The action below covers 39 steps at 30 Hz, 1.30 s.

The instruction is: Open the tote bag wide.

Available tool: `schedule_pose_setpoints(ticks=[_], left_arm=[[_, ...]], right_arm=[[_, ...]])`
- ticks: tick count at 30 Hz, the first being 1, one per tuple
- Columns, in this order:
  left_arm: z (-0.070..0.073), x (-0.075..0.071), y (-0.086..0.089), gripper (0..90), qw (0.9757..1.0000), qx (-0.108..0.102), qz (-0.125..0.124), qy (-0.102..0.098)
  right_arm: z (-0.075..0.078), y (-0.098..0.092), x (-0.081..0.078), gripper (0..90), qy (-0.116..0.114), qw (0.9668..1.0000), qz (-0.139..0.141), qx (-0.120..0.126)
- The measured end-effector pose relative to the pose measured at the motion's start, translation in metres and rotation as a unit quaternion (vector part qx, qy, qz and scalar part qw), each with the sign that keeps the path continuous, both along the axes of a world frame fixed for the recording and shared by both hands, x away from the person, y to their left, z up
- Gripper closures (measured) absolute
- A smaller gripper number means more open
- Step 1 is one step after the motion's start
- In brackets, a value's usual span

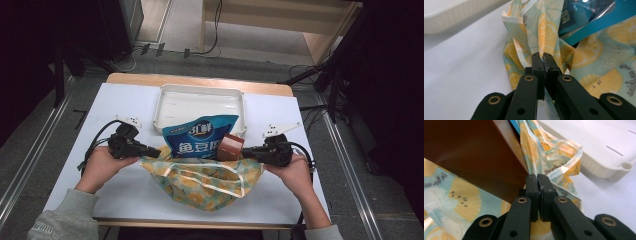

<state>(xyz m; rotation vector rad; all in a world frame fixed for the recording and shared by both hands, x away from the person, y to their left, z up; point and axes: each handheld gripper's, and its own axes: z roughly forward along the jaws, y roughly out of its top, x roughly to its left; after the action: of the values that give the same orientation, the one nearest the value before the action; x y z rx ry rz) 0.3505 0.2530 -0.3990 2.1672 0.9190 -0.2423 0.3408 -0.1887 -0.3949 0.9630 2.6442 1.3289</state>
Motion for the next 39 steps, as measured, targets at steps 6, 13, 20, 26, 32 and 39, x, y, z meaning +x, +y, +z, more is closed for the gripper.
schedule_pose_setpoints(ticks=[6,13,20,26,32,39], left_arm=[[-0.009,0.001,0.001,90.0,0.9999,-0.006,0.002,0.009],[-0.019,0.003,0.002,90.0,0.9999,0.001,0.0,0.011],[-0.028,0.004,0.002,90.0,0.9998,0.004,0.001,0.02],[-0.026,0.003,0.004,89.9,0.9998,-0.006,0.003,0.018],[-0.013,-0.001,0.004,82.8,0.9999,-0.008,-0.009,-0.009],[0.004,-0.004,0.005,67.3,0.999,-0.009,-0.02,-0.039]], right_arm=[[-0.011,-0.003,-0.002,89.1,-0.002,1.0,-0.006,0.002],[-0.022,-0.004,-0.002,88.8,0.001,0.9999,-0.014,0.004],[-0.033,-0.004,0.001,89.5,0.012,0.9996,-0.023,-0.011],[-0.034,-0.007,0.002,86.7,0.017,0.9994,-0.029,-0.007],[-0.022,-0.007,-0.003,77.9,0.001,0.9999,-0.011,0.001],[-0.004,-0.008,-0.008,67.2,-0.017,0.9998,-0.004,0.001]])
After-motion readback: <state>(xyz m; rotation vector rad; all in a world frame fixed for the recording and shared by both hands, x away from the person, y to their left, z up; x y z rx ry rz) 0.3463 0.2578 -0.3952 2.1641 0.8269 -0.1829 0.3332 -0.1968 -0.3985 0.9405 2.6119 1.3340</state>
